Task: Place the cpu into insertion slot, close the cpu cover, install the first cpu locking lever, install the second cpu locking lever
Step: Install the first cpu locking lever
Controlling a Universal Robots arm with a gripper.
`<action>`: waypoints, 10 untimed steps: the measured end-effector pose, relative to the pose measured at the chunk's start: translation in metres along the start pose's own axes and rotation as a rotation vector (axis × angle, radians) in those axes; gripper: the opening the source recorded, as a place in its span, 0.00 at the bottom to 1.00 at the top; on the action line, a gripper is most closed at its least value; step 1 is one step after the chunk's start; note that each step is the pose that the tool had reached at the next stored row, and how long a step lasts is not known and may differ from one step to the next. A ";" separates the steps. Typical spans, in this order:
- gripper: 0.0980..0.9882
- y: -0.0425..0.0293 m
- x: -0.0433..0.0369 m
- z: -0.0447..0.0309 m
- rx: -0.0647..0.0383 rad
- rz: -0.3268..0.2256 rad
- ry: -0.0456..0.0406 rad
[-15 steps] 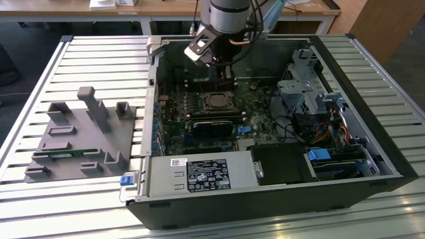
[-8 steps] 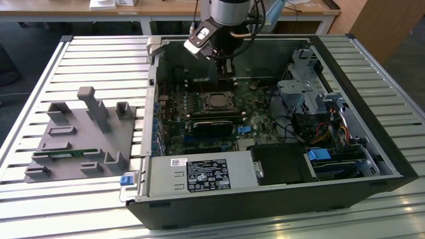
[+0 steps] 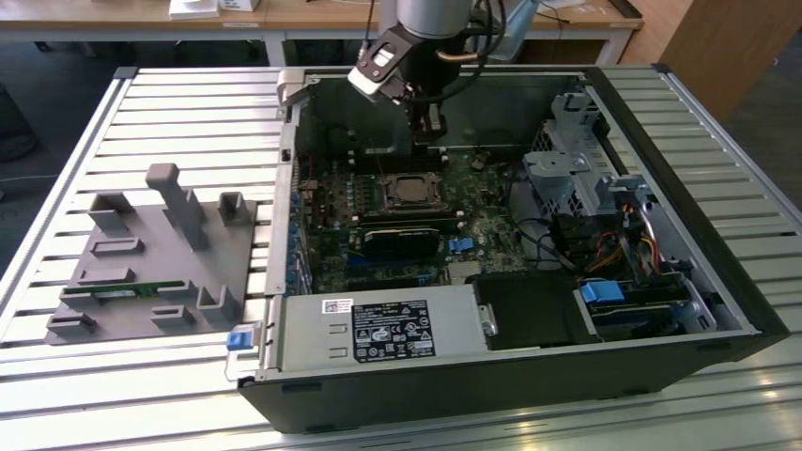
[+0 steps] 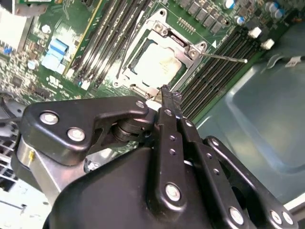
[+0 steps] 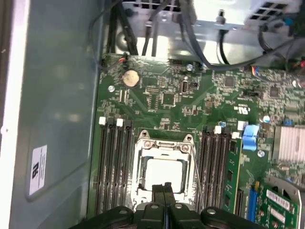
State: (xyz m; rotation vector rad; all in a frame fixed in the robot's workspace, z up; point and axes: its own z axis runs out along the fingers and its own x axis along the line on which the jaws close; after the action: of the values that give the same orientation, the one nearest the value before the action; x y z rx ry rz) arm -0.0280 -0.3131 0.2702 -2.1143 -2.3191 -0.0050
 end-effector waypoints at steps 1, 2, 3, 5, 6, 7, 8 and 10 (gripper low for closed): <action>0.02 0.0000 0.0000 0.0000 0.000 -0.018 -0.0001; 0.02 0.0000 0.0000 0.0000 0.000 -0.036 -0.0001; 0.02 0.0000 0.0000 0.0000 0.000 -0.054 -0.0001; 0.02 0.0000 0.0000 0.0001 0.001 -0.090 -0.0002; 0.02 0.0000 0.0000 0.0002 0.001 -0.108 -0.0001; 0.02 0.0000 0.0000 0.0002 0.001 -0.126 0.0000; 0.02 0.0000 0.0000 0.0002 0.001 -0.145 0.0000; 0.02 0.0000 0.0000 0.0003 0.001 -0.181 -0.0001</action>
State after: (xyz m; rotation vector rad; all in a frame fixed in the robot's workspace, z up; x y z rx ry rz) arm -0.0280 -0.3131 0.2699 -1.8960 -2.5004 -0.0043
